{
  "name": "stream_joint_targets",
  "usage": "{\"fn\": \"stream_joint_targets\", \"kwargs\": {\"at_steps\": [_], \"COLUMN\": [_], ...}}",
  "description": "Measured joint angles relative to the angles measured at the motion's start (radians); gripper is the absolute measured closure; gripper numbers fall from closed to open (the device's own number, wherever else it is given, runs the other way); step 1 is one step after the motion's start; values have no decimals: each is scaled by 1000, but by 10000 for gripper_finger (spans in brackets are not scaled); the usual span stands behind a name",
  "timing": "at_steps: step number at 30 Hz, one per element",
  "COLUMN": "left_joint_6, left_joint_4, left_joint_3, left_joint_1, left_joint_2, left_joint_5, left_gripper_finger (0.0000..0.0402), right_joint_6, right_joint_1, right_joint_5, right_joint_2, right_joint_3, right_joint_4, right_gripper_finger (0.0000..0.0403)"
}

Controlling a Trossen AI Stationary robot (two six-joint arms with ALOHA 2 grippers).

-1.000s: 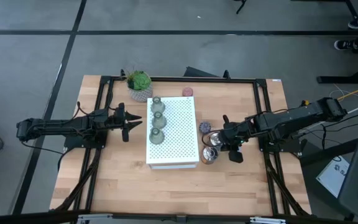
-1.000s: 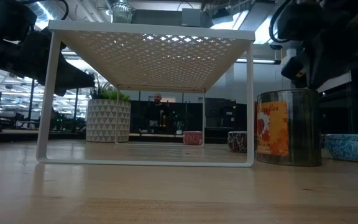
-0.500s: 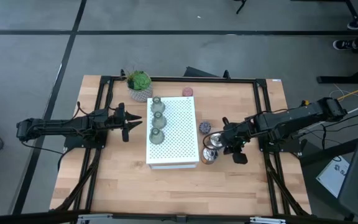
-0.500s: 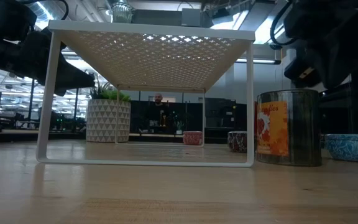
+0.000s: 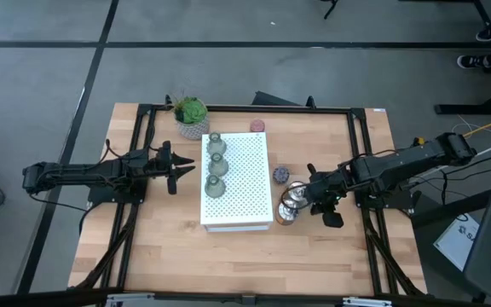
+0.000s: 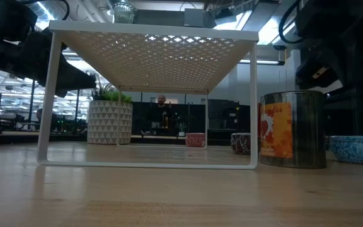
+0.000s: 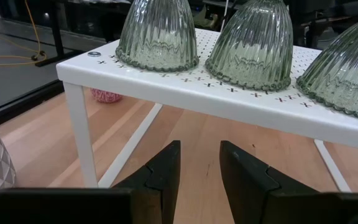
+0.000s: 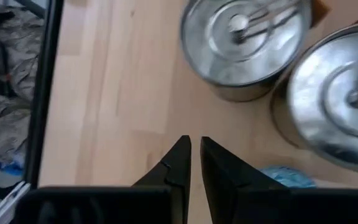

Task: Pick & Place candle stick holders
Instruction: Put the top orange scented candle on the shelf

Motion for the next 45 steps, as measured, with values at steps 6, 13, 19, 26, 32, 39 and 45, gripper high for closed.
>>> {"fn": "stream_joint_targets", "kwargs": {"at_steps": [6,13,19,26,32,39,45], "left_joint_6": [0,0,0,0,0,0,0], "left_joint_4": [0,0,0,0,0,0,0], "left_joint_3": [0,0,0,0,0,0,0], "left_joint_1": [0,0,0,0,0,0,0], "left_joint_2": [0,0,0,0,0,0,0], "left_joint_5": [0,0,0,0,0,0,0], "left_gripper_finger": [294,294,294,294,294,294,294], "right_joint_6": [-31,-72,-167,-318,-476,-501,-514], "right_joint_1": [41,68,68,68,68,67,66], "right_joint_5": [14,221,378,383,380,381,422], "right_joint_2": [-27,-59,-60,-19,40,87,104], "right_joint_3": [0,0,0,0,0,0,3], "right_joint_4": [-36,-55,-90,-48,9,13,13], "right_gripper_finger": [329,254,242,244,245,268,328]}}
